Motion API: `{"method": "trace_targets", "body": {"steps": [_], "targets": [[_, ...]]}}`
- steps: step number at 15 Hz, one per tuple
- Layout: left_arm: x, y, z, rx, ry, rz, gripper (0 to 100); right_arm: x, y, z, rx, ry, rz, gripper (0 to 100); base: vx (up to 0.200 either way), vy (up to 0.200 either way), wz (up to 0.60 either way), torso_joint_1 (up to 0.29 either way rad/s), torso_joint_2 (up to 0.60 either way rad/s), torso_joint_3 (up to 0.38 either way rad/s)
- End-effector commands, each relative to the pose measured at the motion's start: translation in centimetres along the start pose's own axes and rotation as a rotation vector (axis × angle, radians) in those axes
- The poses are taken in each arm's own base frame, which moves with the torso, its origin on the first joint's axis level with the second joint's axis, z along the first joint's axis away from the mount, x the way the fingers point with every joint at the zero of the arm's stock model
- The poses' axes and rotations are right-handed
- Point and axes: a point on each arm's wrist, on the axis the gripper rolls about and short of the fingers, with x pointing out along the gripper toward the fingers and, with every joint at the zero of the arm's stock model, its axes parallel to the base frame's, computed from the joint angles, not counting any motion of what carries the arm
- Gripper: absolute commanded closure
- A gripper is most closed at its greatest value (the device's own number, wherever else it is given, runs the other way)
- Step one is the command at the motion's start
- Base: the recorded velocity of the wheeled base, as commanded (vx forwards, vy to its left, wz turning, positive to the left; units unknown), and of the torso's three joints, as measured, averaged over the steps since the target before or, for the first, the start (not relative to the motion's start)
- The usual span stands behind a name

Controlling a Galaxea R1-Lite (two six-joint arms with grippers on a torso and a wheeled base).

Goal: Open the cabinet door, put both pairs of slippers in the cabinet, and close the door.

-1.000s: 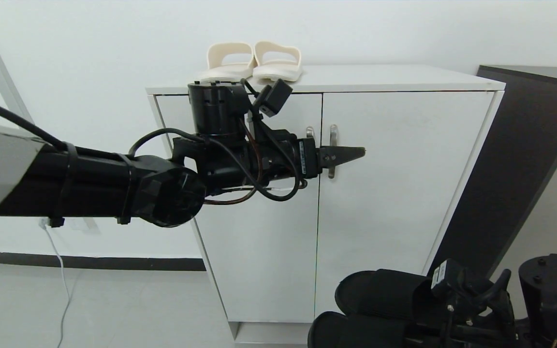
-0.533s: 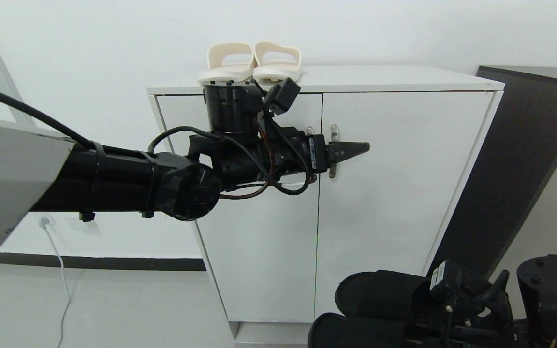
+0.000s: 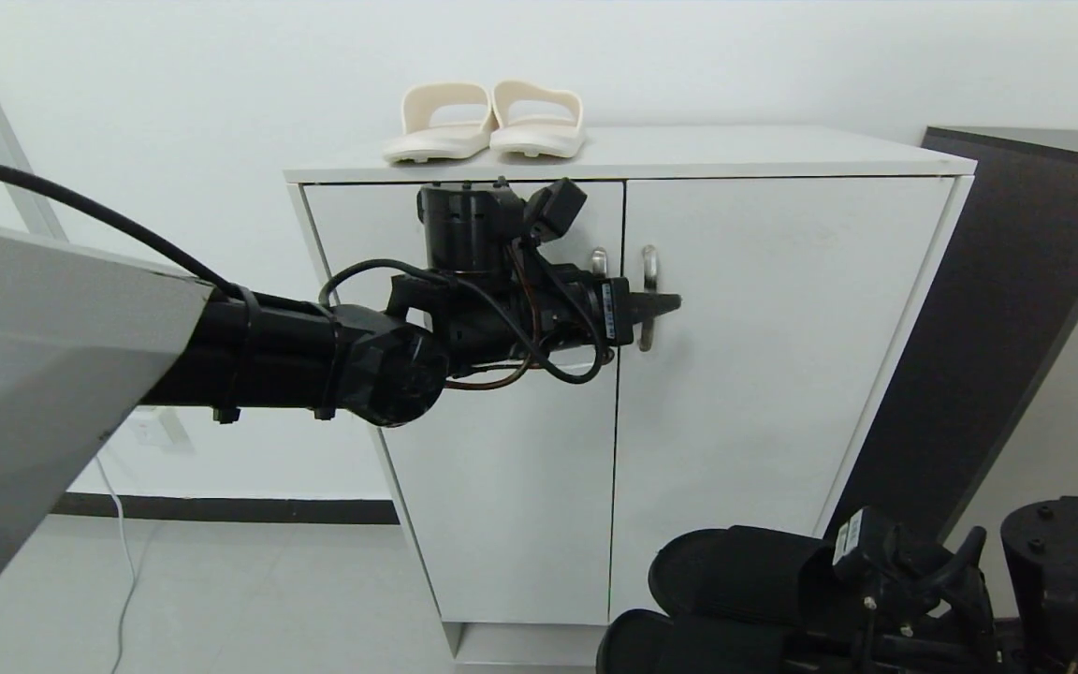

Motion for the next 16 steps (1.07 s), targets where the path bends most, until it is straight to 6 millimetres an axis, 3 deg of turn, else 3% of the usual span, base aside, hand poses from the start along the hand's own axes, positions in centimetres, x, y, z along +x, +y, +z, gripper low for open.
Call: {"method": "trace_targets", "body": {"steps": [1, 4, 12, 14, 16], "targets": [[-0.1, -0.2, 0.0, 0.0, -0.001, -0.007, 100, -0.1, 0.1, -0.2, 0.0, 0.006, 0.003, 100, 0.0, 0.0, 0.0, 0.0, 0.0, 0.0], [-1.4, -1.1, 0.0, -0.004, 0.012, -0.011, 100, -0.2, 0.5, -0.5, -0.009, 0.013, 0.024, 100, 0.0, 0.0, 0.0, 0.0, 0.0, 0.0], [-7.8, -7.3, -1.3, 0.009, 0.03, -0.093, 100, -1.7, 1.9, -1.7, -0.081, 0.002, 0.153, 100, 0.0, 0.0, 0.0, 0.0, 0.0, 0.0], [-8.5, -6.9, -1.5, 0.005, 0.021, -0.077, 100, -1.7, 1.9, -1.6, -0.082, 0.001, 0.153, 100, 0.0, 0.0, 0.0, 0.0, 0.0, 0.0], [-8.2, -5.2, -1.6, -0.015, 0.014, -0.037, 100, -1.7, 1.9, -1.6, -0.084, -0.001, 0.152, 100, 0.0, 0.0, 0.0, 0.0, 0.0, 0.0]]}}
